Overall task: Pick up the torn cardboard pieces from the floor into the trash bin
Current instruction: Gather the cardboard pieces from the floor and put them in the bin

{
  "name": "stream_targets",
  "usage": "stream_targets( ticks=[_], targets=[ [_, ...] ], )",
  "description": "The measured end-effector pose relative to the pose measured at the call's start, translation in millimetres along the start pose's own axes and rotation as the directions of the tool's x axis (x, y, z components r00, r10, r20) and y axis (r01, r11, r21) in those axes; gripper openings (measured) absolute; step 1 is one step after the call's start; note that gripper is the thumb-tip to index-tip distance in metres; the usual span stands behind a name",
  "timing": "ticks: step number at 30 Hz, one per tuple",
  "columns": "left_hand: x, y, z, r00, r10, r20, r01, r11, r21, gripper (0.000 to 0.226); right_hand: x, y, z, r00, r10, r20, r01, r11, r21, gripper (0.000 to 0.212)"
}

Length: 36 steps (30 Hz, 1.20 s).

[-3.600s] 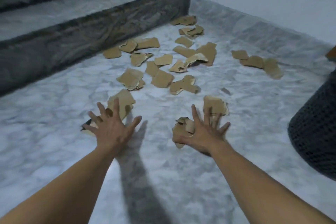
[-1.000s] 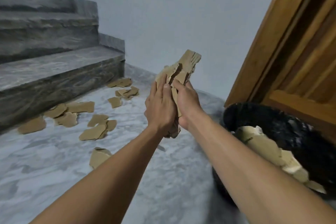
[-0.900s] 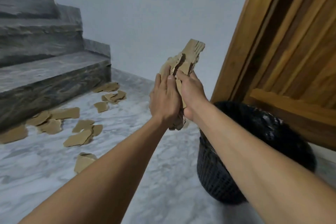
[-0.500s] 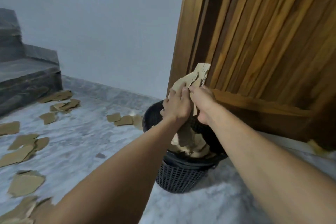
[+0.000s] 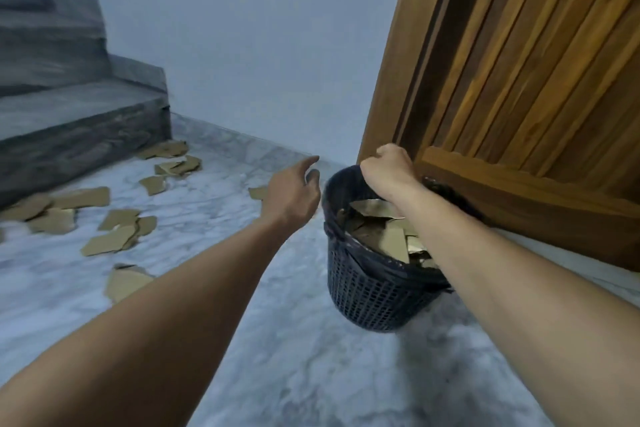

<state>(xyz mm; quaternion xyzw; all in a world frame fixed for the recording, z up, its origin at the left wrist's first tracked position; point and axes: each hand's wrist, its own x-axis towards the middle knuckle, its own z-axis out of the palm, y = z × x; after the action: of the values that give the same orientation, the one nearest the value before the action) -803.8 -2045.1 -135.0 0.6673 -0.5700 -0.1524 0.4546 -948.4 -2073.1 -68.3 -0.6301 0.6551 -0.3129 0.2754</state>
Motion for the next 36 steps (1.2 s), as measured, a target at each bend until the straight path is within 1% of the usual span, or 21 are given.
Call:
stream_targets(
  ticks=[1, 3, 5, 6, 8, 10, 12, 14, 15, 17, 19, 20, 21, 22, 24, 26, 28, 30, 32, 34, 36],
  targets=[
    [-6, -21, -11, 0.999, -0.025, -0.022, 0.026, 0.999, 0.028, 0.043, -3, -7, 16, 0.999, -0.052, 0.012, 0.053, 0.998, -0.036, 0.051],
    [-21, -69, -35, 0.994, -0.103, -0.045, 0.107, 0.991, 0.083, 0.045, -13, -22, 53, 0.983, -0.181, 0.04, 0.183, 0.98, -0.081, 0.053],
    [-44, -123, -58, 0.981, -0.193, -0.025, 0.194, 0.964, 0.183, 0.052, -23, -34, 95, 0.954, -0.288, 0.084, 0.295, 0.951, -0.092, 0.053],
    [-58, -151, -69, 0.97, -0.242, -0.003, 0.234, 0.936, 0.263, 0.057, -28, -38, 117, 0.942, -0.316, 0.113, 0.326, 0.941, -0.092, 0.052],
    [-86, -204, -88, 0.936, -0.352, 0.032, 0.304, 0.849, 0.432, 0.068, -38, -41, 164, 0.92, -0.345, 0.184, 0.362, 0.93, -0.068, 0.051],
    [-115, -247, -102, 0.893, -0.447, 0.062, 0.35, 0.772, 0.53, 0.078, -51, -38, 213, 0.901, -0.322, 0.29, 0.351, 0.935, -0.055, 0.052],
    [-144, -282, -111, 0.851, -0.514, 0.108, 0.34, 0.697, 0.631, 0.08, -65, -28, 264, 0.869, -0.247, 0.43, 0.314, 0.945, -0.092, 0.054],
    [-169, -313, -113, 0.813, -0.562, 0.152, 0.303, 0.632, 0.714, 0.071, -82, -9, 312, 0.797, -0.167, 0.58, 0.303, 0.942, -0.144, 0.055],
    [-176, -327, -113, 0.807, -0.57, 0.155, 0.305, 0.627, 0.717, 0.069, -90, 3, 334, 0.752, -0.141, 0.644, 0.319, 0.933, -0.169, 0.054],
    [-182, -351, -118, 0.821, -0.558, 0.121, 0.318, 0.623, 0.715, 0.076, -106, 27, 373, 0.667, -0.147, 0.73, 0.438, 0.871, -0.225, 0.052],
    [-175, -371, -123, 0.854, -0.511, 0.092, 0.295, 0.624, 0.724, 0.083, -121, 47, 404, 0.603, -0.172, 0.779, 0.6, 0.741, -0.302, 0.053],
    [-168, -379, -126, 0.869, -0.489, 0.081, 0.289, 0.632, 0.719, 0.081, -126, 54, 418, 0.589, -0.171, 0.79, 0.655, 0.673, -0.343, 0.056],
    [-160, -387, -129, 0.883, -0.465, 0.066, 0.289, 0.649, 0.704, 0.079, -127, 57, 432, 0.592, -0.169, 0.788, 0.684, 0.622, -0.381, 0.058],
    [-150, -394, -132, 0.895, -0.444, 0.049, 0.293, 0.667, 0.685, 0.075, -125, 56, 442, 0.608, -0.171, 0.775, 0.69, 0.597, -0.409, 0.06],
    [-128, -410, -138, 0.904, -0.427, 0.021, 0.31, 0.688, 0.657, 0.069, -111, 44, 462, 0.646, -0.184, 0.741, 0.68, 0.579, -0.449, 0.062],
    [-109, -429, -147, 0.916, -0.401, 0.006, 0.302, 0.7, 0.647, 0.063, -95, 25, 477, 0.655, -0.188, 0.732, 0.693, 0.535, -0.483, 0.06],
    [-94, -443, -156, 0.931, -0.363, -0.037, 0.299, 0.7, 0.649, 0.064, -81, 7, 492, 0.672, -0.201, 0.713, 0.696, 0.502, -0.514, 0.066],
    [-81, -453, -162, 0.932, -0.357, -0.071, 0.316, 0.697, 0.644, 0.068, -63, -10, 508, 0.695, -0.234, 0.68, 0.682, 0.514, -0.52, 0.076],
    [-64, -461, -164, 0.936, -0.347, -0.061, 0.304, 0.708, 0.637, 0.07, -40, -21, 524, 0.716, -0.252, 0.651, 0.66, 0.548, -0.514, 0.081],
    [-41, -469, -166, 0.932, -0.358, -0.058, 0.314, 0.717, 0.622, 0.072, -17, -29, 540, 0.71, -0.285, 0.644, 0.667, 0.565, -0.485, 0.084],
    [-12, -479, -167, 0.914, -0.398, -0.081, 0.357, 0.694, 0.625, 0.072, 8, -40, 555, 0.677, -0.32, 0.663, 0.698, 0.564, -0.442, 0.083]
  ],
)
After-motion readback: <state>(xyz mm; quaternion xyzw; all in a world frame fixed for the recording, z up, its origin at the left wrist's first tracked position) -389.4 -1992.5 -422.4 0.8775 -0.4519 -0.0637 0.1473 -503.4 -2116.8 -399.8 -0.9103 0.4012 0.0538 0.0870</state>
